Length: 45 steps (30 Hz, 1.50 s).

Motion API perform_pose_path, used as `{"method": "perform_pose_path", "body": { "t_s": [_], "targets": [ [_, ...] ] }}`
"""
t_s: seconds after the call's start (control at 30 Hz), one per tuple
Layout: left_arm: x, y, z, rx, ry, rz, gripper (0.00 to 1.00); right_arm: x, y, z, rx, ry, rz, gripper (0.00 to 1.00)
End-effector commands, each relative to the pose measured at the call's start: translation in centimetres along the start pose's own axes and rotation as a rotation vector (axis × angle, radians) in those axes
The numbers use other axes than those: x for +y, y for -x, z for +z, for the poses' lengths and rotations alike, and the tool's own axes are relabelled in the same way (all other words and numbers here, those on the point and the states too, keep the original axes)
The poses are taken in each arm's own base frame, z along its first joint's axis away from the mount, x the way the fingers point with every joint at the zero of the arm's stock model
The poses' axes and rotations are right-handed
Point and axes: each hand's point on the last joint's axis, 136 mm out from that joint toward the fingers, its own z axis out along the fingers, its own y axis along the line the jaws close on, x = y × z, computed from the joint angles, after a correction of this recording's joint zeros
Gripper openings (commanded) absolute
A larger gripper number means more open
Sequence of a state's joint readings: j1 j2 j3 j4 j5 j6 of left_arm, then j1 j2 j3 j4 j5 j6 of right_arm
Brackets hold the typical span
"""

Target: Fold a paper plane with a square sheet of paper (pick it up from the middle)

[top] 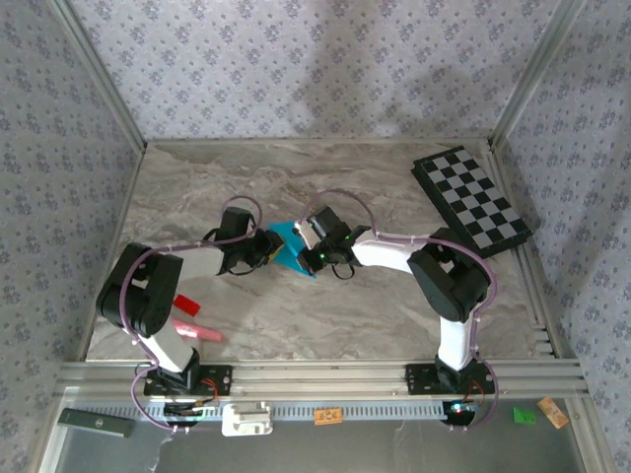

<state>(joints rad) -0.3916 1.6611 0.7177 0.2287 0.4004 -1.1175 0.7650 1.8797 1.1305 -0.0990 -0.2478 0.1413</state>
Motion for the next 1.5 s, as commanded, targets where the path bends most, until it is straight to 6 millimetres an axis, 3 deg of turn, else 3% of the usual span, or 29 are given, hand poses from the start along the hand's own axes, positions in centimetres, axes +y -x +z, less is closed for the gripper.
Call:
{"method": "perform_pose_path", "body": {
  "t_s": [0.0,0.33,0.67,1.03,1.47],
  "targets": [
    [-0.9,-0.3,0.7,0.028,-0.024,0.028,0.25,-0.4,0.1,0.2,0.002,-0.014,0.011,0.09],
    [1.0,-1.1,1.3,0.056,0.039,0.001,0.25,-1.2,0.2,0.4,0.012,-0.082,-0.016,0.21],
    [1.4,-1.3,1.6,0.065,0.055,-0.002,0.25,-1.6,0.3,0.8,0.008,-0.14,-0.047,0.31],
    [1.8,-1.5,1.8,0.075,0.072,-0.006,0.25,-1.7,0.4,0.8,0.003,-0.188,-0.097,0.39],
    [1.6,-1.4,1.7,0.072,0.069,-0.005,0.25,-1.8,0.2,1.2,0.016,-0.225,-0.13,0.4]
  ]
}}
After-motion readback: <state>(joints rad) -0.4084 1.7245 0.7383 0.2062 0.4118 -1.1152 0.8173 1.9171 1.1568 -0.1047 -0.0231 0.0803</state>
